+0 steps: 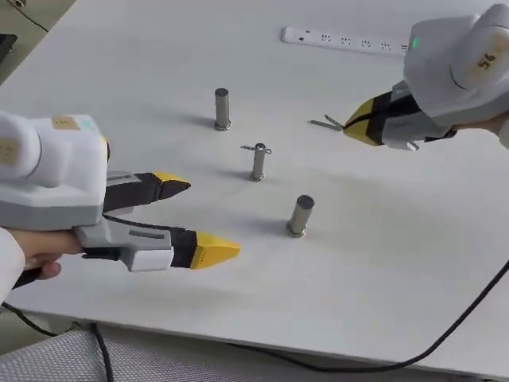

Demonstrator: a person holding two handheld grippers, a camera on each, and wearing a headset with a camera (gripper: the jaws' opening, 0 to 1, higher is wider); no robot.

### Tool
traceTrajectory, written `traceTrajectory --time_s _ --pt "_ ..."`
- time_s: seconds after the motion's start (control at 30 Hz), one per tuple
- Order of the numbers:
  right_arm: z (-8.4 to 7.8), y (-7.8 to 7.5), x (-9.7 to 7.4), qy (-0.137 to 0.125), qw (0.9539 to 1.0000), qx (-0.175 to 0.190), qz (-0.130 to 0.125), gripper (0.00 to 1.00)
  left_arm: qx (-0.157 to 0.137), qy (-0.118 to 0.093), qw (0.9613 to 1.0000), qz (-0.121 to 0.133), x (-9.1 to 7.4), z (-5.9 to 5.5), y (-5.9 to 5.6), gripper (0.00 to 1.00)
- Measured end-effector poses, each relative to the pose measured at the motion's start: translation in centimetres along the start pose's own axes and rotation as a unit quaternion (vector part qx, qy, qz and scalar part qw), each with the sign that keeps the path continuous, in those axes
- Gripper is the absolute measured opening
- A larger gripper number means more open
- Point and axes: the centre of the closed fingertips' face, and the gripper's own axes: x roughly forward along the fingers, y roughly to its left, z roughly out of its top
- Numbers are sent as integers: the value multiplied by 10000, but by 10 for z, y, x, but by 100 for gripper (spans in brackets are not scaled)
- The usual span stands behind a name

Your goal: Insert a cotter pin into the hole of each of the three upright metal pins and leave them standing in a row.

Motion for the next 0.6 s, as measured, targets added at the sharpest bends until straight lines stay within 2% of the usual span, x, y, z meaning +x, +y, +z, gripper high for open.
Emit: traceTrajectory --time_s 0.13,0.3,0.4,0.43,0.47,0.5,0.57,0.6 --pt "9 14 -13 -208 9997 11 -150 0 72 -15 10000 -64 4 9 -5 65" --pt "25 32 -28 -514 9982 -90 -288 0 -141 -228 9995 -183 7 27 -11 58" --pt "34 42 -34 -639 9973 -186 -301 0 -723 -431 9963 -187 11 41 -12 56" --pt "35 45 -35 -654 9971 -219 -309 0 -1075 -501 9927 -214 13 46 -12 56" --pt "39 49 -36 -680 9968 -298 -311 0 -1269 -561 9899 -274 14 49 -14 54" --pt "41 52 -37 -696 9965 -350 -318 0 -1324 -626 9886 -356 16 53 -16 51" --pt "45 58 -37 -743 9959 -423 -292 0 -1253 -616 9894 -386 18 55 -18 43" --pt "48 65 -36 -844 9957 -325 -201 0 -1264 -581 9894 -412 20 55 -20 39"
